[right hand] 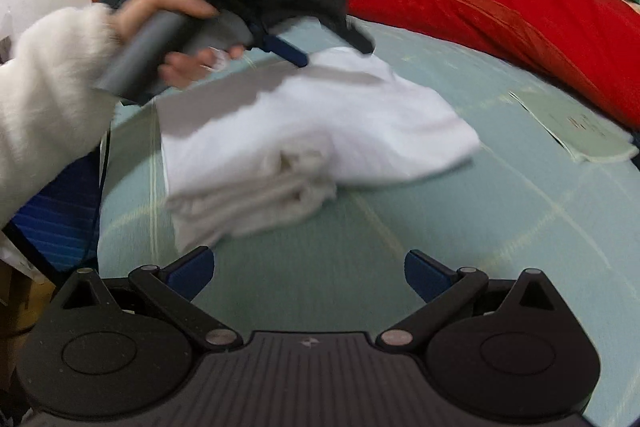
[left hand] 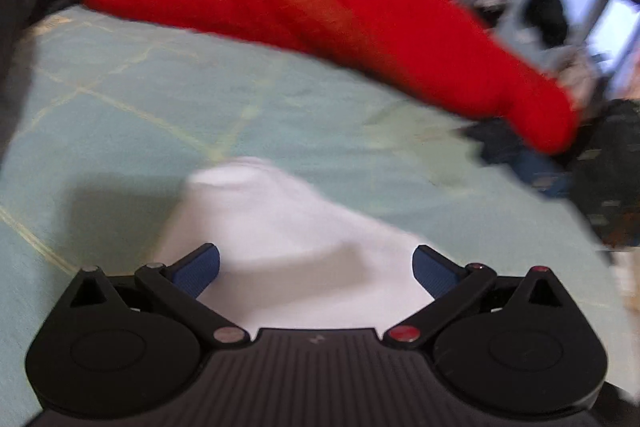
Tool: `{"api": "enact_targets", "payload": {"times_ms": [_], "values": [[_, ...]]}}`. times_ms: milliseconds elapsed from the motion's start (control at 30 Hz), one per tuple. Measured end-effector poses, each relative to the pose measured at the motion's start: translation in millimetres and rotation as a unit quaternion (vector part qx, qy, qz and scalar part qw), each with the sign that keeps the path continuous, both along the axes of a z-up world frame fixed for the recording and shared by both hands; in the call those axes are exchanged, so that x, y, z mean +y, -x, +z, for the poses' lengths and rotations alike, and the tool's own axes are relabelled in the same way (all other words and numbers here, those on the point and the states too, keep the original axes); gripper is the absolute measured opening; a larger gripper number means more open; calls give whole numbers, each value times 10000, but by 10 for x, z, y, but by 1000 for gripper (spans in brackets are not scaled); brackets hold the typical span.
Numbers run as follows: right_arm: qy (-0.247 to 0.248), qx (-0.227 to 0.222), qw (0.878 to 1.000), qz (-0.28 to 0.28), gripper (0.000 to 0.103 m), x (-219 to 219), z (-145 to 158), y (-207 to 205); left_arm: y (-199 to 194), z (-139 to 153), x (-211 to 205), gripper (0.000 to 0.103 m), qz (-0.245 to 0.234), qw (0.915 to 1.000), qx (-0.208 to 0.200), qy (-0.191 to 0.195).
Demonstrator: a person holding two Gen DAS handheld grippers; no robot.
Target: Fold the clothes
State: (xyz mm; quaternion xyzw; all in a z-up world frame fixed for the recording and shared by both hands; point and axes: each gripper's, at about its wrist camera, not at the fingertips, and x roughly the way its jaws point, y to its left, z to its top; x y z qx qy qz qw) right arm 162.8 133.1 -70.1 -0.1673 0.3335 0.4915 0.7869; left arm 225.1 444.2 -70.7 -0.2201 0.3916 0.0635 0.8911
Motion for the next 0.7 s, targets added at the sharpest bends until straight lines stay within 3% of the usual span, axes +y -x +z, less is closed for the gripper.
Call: {"api": "enact_targets", "payload": {"times_ms": [100,233,367,500,567,700], "values": [[-36,79,9997,-212,103,-282,-38,50,0,3,8,100,151,9999,-38,-7],[-182,304,9970,-684,103,-619,-57,26,29,194,-111,100,-49,9994,-227,-245],[-359,422,9941,-929,103,-760,-28,16,-143,143,-161,101,-201,9990,-345,-224],[-491,494,9915,-1103,103,-863,-4,20,-327,10,-210,101,-185,9970,-68,-751],[-557,529,9899,-1189,103,-914,8,22,-298,95,-306,101,-181,9957,7,-913],[-688,600,9865,-1361,103,-1016,31,26,-20,319,-631,101,-737,9924,-122,-977]]}}
